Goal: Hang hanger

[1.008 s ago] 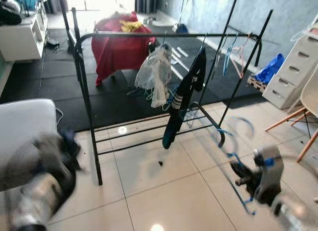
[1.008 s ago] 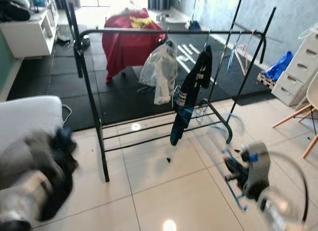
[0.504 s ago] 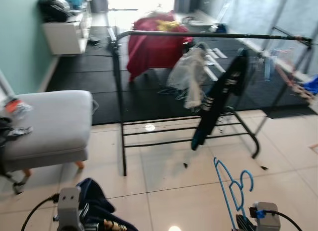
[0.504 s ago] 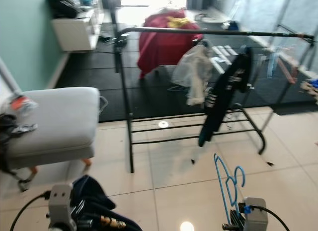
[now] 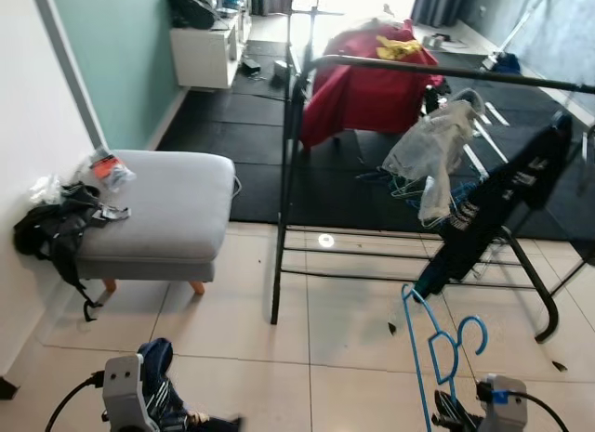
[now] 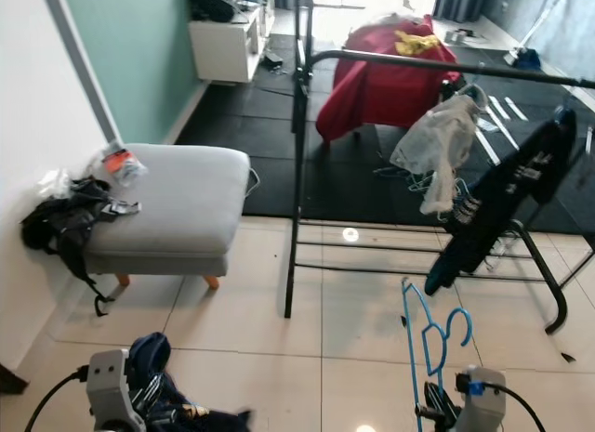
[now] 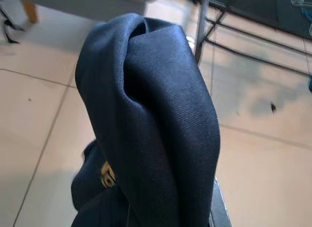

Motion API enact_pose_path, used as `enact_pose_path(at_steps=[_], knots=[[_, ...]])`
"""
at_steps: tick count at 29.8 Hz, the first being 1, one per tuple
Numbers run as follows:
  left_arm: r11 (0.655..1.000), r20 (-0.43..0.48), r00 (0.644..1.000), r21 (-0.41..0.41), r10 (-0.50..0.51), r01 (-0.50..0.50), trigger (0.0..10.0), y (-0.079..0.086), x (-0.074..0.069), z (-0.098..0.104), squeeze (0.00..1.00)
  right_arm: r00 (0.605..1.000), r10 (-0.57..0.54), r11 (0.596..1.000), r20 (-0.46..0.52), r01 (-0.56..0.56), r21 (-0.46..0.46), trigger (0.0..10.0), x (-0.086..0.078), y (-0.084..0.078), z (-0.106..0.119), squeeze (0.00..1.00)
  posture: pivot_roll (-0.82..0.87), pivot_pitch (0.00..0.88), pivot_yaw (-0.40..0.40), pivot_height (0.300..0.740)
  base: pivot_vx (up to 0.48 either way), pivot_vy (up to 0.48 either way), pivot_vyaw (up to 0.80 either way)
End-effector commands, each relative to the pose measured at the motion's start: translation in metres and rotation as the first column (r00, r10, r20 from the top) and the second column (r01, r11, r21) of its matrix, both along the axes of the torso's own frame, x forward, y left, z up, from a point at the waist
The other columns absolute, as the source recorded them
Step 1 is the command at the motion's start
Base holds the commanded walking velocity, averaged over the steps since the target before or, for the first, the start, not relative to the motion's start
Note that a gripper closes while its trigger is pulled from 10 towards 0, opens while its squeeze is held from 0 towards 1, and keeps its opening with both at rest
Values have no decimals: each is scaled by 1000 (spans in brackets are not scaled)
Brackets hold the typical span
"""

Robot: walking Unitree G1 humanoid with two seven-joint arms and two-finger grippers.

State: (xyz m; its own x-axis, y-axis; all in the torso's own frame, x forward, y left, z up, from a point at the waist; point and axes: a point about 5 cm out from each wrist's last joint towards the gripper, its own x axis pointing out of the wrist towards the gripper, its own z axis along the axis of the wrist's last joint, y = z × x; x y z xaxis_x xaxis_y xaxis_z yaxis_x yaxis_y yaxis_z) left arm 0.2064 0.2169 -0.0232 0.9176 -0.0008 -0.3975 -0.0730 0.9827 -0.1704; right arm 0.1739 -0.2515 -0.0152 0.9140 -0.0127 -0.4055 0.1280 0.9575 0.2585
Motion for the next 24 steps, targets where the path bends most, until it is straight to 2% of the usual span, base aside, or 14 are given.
enact_pose_path(at_steps=[1, 8, 11, 14, 21, 24], knots=[[1000, -1, 1000, -9, -25, 25, 10000, -7, 5, -3, 0, 1000, -18, 1000, -6, 18, -1, 10000, 0, -6, -5, 0, 39, 0, -93, 740, 0, 0, 706], [998, 10, 999, -23, -51, 51, 10000, -15, 12, -2, 0, 1000, -19, 1000, -8, 19, 5, 10000, 7, -10, -7, 0, 42, 0, -100, 740, 0, 0, 710], [997, -35, 999, -71, -26, 24, 10000, -18, 17, -8, 0, 1000, -20, 1000, -16, 20, 8, 10000, 17, -16, -8, 0, 37, 0, -101, 740, -425, 0, 712], [997, -34, 998, -66, -50, 47, 10000, -21, 24, -8, 0, 999, -31, 999, -34, 31, 9, 10000, 21, -22, -11, 0, 21, 0, -94, 740, -308, 0, 712], [996, -45, 997, -68, -64, 61, 10000, -24, 31, -8, 0, 997, -47, 999, -64, 48, 8, 10000, 19, -33, -14, 0, 19, 0, -87, 740, 0, 0, 712], [993, -14, 995, -66, -94, 93, 10000, -25, 34, -3, 0, 996, -45, 999, -73, 46, 4, 10000, 20, -38, -14, 0, 23, 0, -88, 740, 0, 0, 712]])
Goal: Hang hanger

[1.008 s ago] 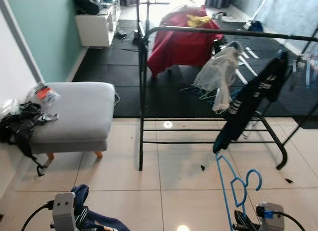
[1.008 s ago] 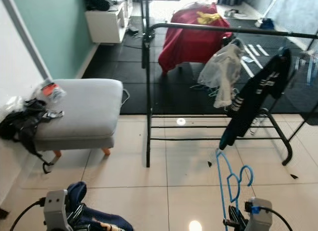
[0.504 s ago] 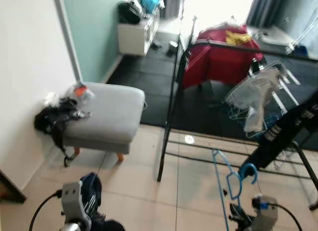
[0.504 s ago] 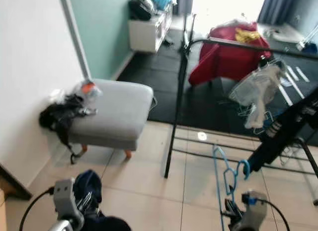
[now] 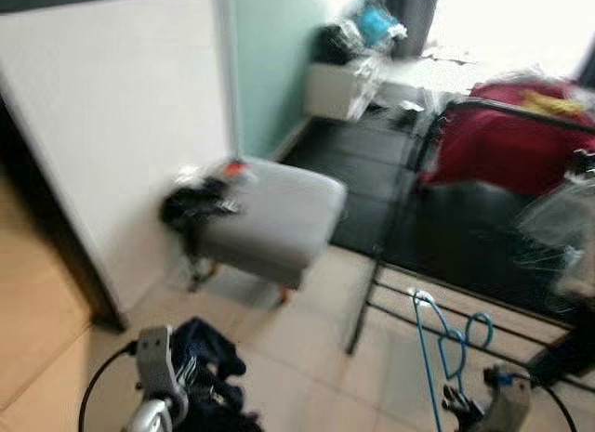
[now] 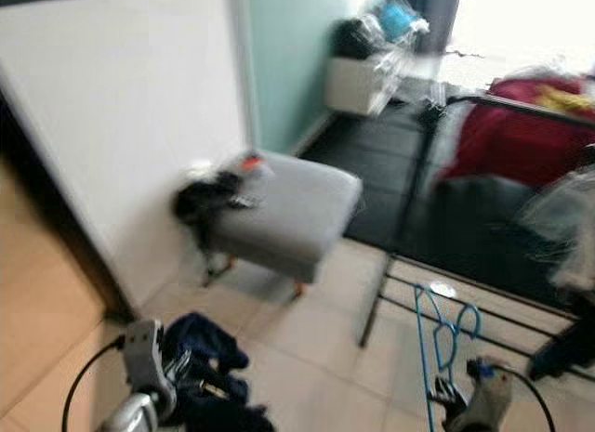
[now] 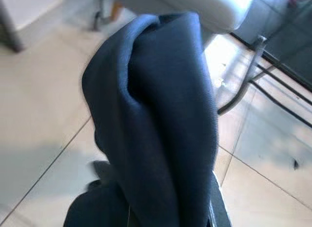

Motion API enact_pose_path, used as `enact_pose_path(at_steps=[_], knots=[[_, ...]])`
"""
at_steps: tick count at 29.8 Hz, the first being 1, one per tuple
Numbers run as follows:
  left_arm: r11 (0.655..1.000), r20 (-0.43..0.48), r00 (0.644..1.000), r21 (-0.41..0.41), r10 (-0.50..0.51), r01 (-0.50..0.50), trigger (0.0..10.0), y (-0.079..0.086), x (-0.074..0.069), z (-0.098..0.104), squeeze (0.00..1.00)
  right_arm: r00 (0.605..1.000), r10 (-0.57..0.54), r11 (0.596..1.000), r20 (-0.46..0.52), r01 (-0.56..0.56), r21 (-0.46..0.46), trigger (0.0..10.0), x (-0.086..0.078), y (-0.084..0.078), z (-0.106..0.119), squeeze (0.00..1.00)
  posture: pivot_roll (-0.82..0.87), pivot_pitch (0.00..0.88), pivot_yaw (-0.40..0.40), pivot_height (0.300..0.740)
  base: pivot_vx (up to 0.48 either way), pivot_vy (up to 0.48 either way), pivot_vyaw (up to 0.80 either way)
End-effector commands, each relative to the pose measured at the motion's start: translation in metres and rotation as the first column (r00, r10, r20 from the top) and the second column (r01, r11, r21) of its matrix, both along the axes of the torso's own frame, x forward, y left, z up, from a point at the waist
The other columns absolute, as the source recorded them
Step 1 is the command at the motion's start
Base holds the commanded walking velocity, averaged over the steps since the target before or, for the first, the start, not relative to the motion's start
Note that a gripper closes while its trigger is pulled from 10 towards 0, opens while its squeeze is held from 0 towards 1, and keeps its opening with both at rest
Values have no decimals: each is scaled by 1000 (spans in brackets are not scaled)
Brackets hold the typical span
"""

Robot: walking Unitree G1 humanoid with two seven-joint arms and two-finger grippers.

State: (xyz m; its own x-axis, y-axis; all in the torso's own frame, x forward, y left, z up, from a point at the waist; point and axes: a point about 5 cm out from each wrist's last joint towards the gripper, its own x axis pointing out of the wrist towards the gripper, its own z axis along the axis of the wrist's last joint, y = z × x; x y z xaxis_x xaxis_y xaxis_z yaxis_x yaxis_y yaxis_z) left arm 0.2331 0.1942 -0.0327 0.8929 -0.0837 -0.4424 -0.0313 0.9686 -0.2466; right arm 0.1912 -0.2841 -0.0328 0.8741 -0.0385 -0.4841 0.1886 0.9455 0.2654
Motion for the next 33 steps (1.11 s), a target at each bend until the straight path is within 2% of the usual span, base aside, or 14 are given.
enact_pose_path(at_steps=[1, 8, 15, 27, 29, 33], knots=[[999, 48, 998, 15, -43, 43, 10000, -2, 8, 9, 0, 1000, -2, 1000, 12, 2, -19, 10000, 4, -6, 4, 0, 25, 0, -88, 740, 0, 0, 706], [997, 81, 994, 37, -72, 69, 10000, -1, 12, 14, 0, 1000, 4, 1000, 28, -3, -23, 10000, 0, -3, 1, 0, 23, 0, -65, 740, 0, 0, 710], [991, 109, 988, 87, -112, 103, 10000, 3, 9, 20, 0, 999, 15, 1000, 46, -14, -17, 10000, -2, 4, -2, 0, 28, 1, -48, 740, 0, 0, 712], [990, 122, 985, 84, -119, 109, 10000, 9, 7, 25, 0, 998, 34, 999, 61, -33, -17, 10000, -4, 12, -5, 0, 46, 19, -38, 740, 0, 0, 712], [992, 120, 986, 50, -117, 112, 10000, 9, 5, 25, 0, 997, 31, 999, 64, -30, -13, 10000, -6, 13, -6, 0, 27, 23, -22, 740, 0, 0, 712], [988, 118, 981, 33, -152, 149, 10000, 8, 2, 25, 0, 997, 19, 1000, 69, -18, -11, 10000, -10, 15, -8, 0, 23, 22, -12, 740, 0, 0, 711]])
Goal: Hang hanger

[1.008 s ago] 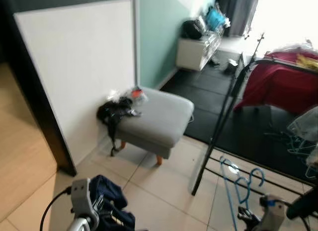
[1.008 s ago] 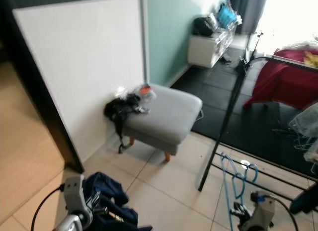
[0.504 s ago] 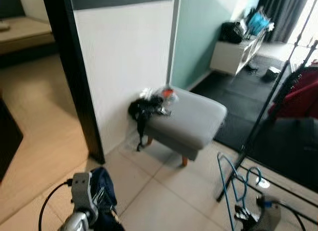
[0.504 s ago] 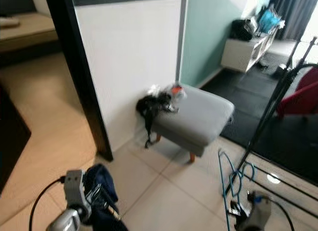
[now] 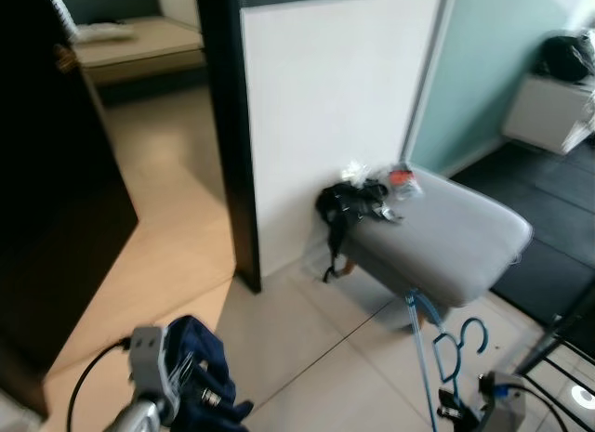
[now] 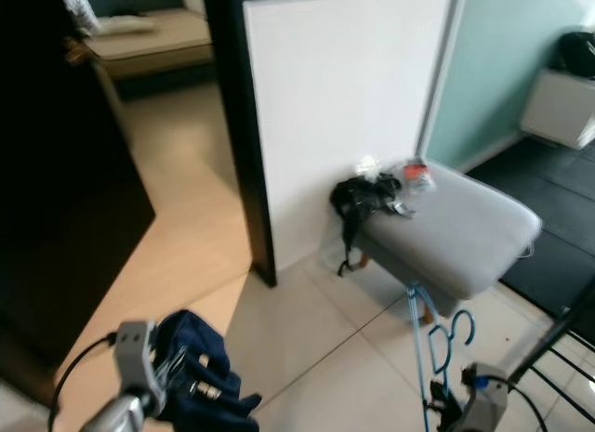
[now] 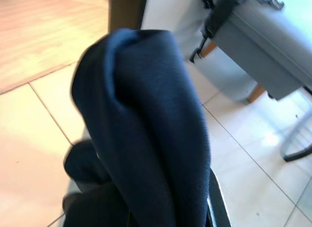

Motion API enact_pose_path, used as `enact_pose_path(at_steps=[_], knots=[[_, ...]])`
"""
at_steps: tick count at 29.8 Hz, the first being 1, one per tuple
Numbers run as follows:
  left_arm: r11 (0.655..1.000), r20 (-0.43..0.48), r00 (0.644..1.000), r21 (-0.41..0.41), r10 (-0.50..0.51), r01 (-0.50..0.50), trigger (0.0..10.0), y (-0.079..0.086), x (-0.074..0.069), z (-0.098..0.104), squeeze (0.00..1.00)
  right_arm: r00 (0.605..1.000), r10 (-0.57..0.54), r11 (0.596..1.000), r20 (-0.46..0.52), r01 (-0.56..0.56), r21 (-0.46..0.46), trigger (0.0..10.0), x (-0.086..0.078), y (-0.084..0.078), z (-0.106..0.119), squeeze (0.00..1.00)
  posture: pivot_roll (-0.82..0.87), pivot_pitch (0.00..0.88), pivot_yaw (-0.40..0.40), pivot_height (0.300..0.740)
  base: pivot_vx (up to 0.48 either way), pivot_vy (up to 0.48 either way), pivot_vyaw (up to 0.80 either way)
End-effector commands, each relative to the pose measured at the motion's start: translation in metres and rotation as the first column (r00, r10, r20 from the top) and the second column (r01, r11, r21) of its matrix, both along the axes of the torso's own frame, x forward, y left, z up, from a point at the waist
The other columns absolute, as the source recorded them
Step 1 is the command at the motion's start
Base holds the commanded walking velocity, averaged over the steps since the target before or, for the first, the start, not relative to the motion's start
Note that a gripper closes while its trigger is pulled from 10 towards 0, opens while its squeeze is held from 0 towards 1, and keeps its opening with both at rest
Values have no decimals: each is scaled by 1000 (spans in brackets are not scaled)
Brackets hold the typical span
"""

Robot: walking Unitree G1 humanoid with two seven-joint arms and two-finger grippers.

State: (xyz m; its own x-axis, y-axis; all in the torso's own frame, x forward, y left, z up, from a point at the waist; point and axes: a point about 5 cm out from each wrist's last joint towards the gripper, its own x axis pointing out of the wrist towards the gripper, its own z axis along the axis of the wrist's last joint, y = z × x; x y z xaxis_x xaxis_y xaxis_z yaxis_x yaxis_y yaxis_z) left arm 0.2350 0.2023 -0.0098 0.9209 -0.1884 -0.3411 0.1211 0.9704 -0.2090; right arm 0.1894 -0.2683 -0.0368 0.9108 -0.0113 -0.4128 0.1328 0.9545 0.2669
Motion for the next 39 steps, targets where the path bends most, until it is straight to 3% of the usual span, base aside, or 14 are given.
enact_pose_path(at_steps=[1, 18, 39], knots=[[1000, 4, 1000, -8, -23, 23, 10000, 0, 0, 2, 0, 1000, -18, 1000, -10, 18, 2, 10000, -8, -1, -4, 0, 23, 22, -12, 740, 0, 0, 706], [998, -9, 998, -30, -55, 55, 10000, 2, -16, 1, 0, 1000, 13, 1000, -15, -12, 13, 10000, -22, 0, -8, 0, 44, 48, -41, 740, 0, 0, 710], [994, -49, 993, -41, -107, 105, 10000, 2, -20, -3, 0, 999, 31, 999, -9, -30, 10, 10000, -33, 4, -10, 0, 5, 65, -28, 740, 0, 0, 691]])
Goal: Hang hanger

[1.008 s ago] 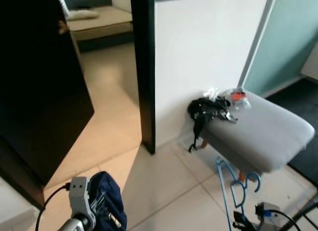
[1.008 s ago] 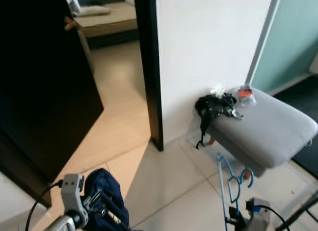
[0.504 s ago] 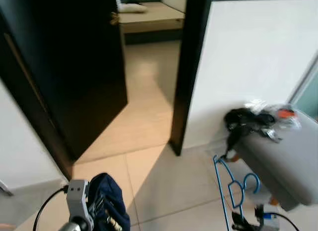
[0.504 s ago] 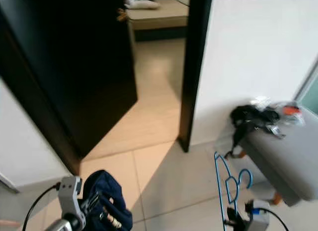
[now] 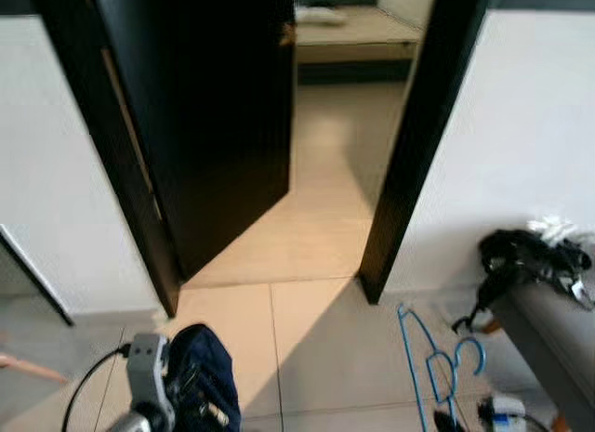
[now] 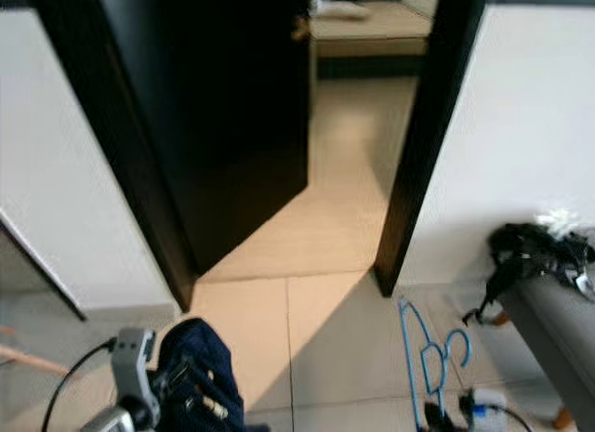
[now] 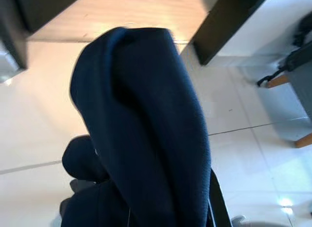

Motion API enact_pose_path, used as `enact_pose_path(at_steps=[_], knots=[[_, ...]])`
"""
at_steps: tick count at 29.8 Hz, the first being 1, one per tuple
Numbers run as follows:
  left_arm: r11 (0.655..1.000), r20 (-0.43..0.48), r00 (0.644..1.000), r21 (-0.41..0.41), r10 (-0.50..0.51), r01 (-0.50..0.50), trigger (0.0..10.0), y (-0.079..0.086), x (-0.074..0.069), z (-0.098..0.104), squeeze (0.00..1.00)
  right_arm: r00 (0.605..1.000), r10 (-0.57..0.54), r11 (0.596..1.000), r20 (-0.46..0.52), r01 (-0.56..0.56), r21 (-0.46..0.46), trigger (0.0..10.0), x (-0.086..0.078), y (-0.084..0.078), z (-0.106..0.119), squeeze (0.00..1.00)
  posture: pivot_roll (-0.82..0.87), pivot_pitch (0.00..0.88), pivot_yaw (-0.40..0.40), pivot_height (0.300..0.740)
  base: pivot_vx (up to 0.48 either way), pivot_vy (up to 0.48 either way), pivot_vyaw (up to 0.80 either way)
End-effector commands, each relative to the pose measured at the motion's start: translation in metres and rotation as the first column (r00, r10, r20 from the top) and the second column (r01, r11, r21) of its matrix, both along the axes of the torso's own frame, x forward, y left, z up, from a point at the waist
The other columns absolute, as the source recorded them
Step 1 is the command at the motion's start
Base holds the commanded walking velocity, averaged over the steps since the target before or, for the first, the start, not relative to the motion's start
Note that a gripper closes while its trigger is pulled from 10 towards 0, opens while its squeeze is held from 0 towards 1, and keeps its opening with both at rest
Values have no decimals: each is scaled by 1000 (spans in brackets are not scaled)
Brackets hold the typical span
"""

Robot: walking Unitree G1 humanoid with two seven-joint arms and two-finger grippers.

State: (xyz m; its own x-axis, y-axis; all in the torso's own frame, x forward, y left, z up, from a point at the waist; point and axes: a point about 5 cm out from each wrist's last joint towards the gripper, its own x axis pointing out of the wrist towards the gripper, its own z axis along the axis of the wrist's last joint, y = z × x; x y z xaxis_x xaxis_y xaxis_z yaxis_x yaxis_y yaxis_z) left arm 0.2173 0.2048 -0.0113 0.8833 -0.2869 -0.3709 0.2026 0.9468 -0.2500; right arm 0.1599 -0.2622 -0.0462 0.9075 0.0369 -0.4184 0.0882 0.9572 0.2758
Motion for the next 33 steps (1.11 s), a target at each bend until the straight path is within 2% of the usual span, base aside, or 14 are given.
enact_pose_path(at_steps=[1, 18, 33], knots=[[1000, -8, 1000, -3, -11, 11, 10000, 0, -2, -1, 0, 1000, -18, 1000, -2, 18, 0, 10000, -4, -2, -1, 0, 5, 65, -28, 740, 0, 0, 688], [1000, 4, 1000, -18, -3, 3, 10000, -9, 5, 0, 0, 1000, -22, 1000, -1, 22, -6, 10000, 3, -10, 4, 0, 20, 62, -42, 740, 0, 0, 691], [999, -18, 999, -33, -30, 29, 10000, -7, 3, -2, 0, 1000, -13, 1000, -1, 13, -4, 10000, 3, -9, 3, 0, 7, 65, -34, 740, 0, 0, 690]])
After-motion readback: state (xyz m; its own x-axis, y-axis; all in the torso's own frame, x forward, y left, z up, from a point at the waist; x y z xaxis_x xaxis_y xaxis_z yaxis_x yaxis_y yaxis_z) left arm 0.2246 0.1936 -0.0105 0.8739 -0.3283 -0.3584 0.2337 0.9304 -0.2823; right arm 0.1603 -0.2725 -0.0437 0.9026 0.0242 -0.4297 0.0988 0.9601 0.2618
